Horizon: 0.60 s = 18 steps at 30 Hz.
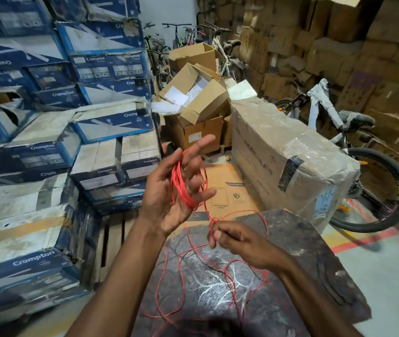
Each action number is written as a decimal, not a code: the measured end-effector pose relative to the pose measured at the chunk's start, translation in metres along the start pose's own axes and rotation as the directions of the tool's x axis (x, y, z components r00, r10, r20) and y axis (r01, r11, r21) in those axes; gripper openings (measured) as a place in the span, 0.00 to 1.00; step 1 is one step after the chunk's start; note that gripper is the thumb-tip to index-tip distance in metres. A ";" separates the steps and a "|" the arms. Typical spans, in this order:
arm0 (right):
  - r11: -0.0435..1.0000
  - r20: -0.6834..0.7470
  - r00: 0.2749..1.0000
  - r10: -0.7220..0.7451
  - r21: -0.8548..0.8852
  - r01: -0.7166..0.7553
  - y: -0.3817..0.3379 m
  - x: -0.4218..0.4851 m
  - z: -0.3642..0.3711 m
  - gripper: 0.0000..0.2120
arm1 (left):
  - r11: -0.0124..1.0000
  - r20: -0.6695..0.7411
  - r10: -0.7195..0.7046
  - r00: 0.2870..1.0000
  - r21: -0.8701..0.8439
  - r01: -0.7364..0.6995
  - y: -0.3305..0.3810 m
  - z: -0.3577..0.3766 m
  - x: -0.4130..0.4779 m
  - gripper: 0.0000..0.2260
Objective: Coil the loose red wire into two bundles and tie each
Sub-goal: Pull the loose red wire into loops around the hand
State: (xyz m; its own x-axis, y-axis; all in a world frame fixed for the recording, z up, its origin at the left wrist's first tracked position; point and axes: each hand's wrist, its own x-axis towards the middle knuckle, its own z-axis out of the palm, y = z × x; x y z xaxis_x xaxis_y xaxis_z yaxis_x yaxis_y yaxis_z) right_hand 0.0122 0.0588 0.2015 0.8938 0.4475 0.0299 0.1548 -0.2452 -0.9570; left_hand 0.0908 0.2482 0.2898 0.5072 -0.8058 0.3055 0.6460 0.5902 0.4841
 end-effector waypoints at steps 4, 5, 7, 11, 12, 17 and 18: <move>0.999 -0.020 0.999 -0.037 0.031 0.038 -0.028 -0.010 0.011 0.13 | 0.977 -0.245 0.196 0.949 0.136 -0.167 0.005 -0.011 0.018 0.24; 0.998 -0.050 0.997 -0.050 0.023 0.051 -0.030 -0.012 0.009 0.14 | 0.963 -0.295 0.246 0.923 0.180 -0.199 0.005 -0.013 0.020 0.24; 0.997 -0.102 0.991 -0.082 0.002 0.082 -0.032 -0.017 0.007 0.15 | 0.935 -0.385 0.324 0.864 0.270 -0.231 0.002 -0.013 0.023 0.23; 0.994 -0.223 0.969 -0.107 -0.027 0.104 -0.026 -0.020 0.002 0.17 | 0.824 -0.542 0.455 0.707 0.556 -0.105 -0.010 -0.017 0.033 0.18; 0.993 -0.253 0.960 -0.117 -0.031 0.113 -0.025 -0.019 0.000 0.17 | 0.764 -0.547 0.493 0.676 0.645 -0.035 -0.016 -0.021 0.034 0.17; 0.985 -0.367 0.915 -0.167 -0.019 0.172 -0.028 -0.023 -0.018 0.14 | 0.240 -0.360 0.555 0.750 0.932 0.270 -0.037 -0.055 0.020 0.14; 0.983 -0.384 0.906 -0.178 -0.028 0.181 -0.028 -0.023 -0.022 0.14 | 0.175 -0.356 0.527 0.772 0.934 0.311 -0.038 -0.059 0.016 0.13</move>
State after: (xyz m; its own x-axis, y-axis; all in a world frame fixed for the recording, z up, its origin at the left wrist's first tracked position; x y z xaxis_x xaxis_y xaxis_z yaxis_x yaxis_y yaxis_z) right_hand -0.0036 0.0368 0.2340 0.9440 0.1193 0.3077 0.3255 -0.1839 -0.9275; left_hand 0.1081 0.2159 0.2281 0.9347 -0.2942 0.1993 -0.2622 -0.1926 0.9456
